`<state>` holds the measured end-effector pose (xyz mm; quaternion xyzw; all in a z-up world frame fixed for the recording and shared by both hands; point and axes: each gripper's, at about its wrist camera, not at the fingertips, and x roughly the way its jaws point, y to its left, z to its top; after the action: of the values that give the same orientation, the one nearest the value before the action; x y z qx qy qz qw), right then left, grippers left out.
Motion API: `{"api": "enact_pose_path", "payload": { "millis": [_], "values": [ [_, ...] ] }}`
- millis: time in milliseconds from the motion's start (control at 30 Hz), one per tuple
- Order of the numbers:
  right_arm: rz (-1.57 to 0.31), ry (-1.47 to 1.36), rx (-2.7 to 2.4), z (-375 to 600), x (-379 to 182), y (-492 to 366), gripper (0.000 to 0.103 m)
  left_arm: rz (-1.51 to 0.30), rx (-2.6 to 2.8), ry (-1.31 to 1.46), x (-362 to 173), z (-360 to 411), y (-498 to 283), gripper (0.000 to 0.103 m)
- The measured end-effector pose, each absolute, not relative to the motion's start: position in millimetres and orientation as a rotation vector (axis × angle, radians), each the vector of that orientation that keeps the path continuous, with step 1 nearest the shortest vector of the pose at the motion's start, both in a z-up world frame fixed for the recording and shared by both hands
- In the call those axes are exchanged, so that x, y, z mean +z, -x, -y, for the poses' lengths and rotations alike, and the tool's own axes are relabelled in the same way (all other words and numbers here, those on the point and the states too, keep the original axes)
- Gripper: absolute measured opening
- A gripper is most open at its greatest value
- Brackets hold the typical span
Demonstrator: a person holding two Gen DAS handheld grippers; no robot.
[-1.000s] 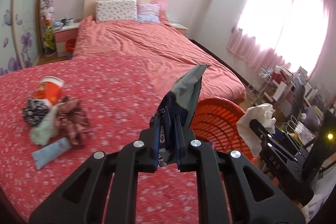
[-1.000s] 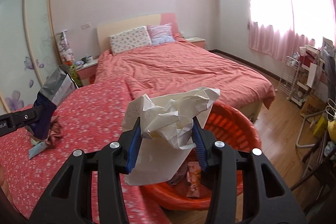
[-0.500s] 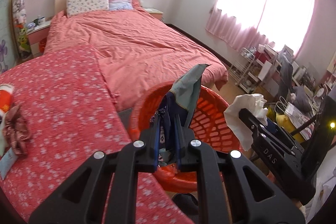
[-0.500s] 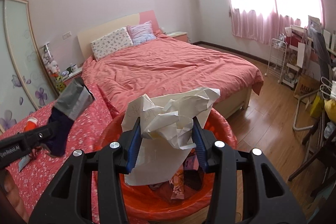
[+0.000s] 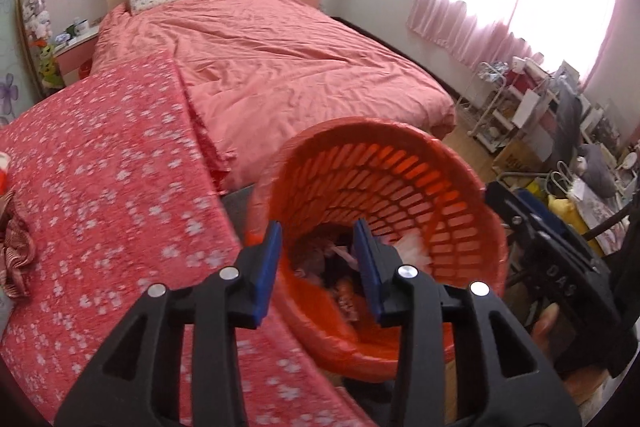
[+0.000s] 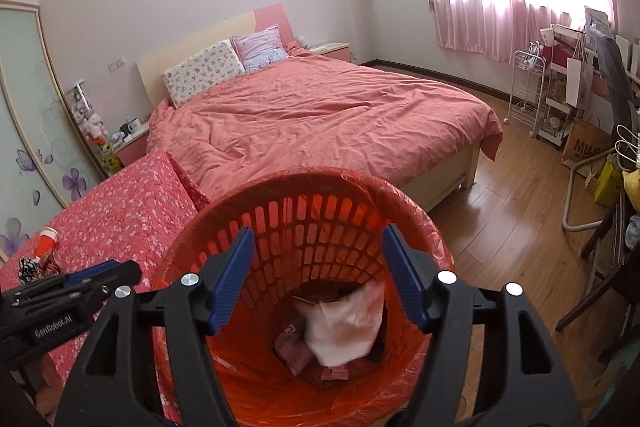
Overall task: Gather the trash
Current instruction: 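Carry the blue cloth and paper bag to the basket and release both, then grasp the blue tube with the left tool while the right tool grasps the brown scrunchie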
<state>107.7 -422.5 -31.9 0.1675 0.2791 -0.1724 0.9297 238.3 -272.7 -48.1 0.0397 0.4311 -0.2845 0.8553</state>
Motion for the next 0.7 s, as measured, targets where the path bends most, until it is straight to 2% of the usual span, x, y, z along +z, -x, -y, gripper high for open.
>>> {"api": "enact_pose_path", "payload": {
  "millis": [367, 700],
  "values": [
    [-0.601, -0.307, -0.32, 397, -22, -112, 0.067, -0.854, -0.481, -0.131, -43, 195, -232, 0.052],
    [-0.64, -0.241, -0.201, 334, -18, -126, 0.067, -0.846, -0.269, -0.105, -44, 55, -235, 0.052]
  ]
}}
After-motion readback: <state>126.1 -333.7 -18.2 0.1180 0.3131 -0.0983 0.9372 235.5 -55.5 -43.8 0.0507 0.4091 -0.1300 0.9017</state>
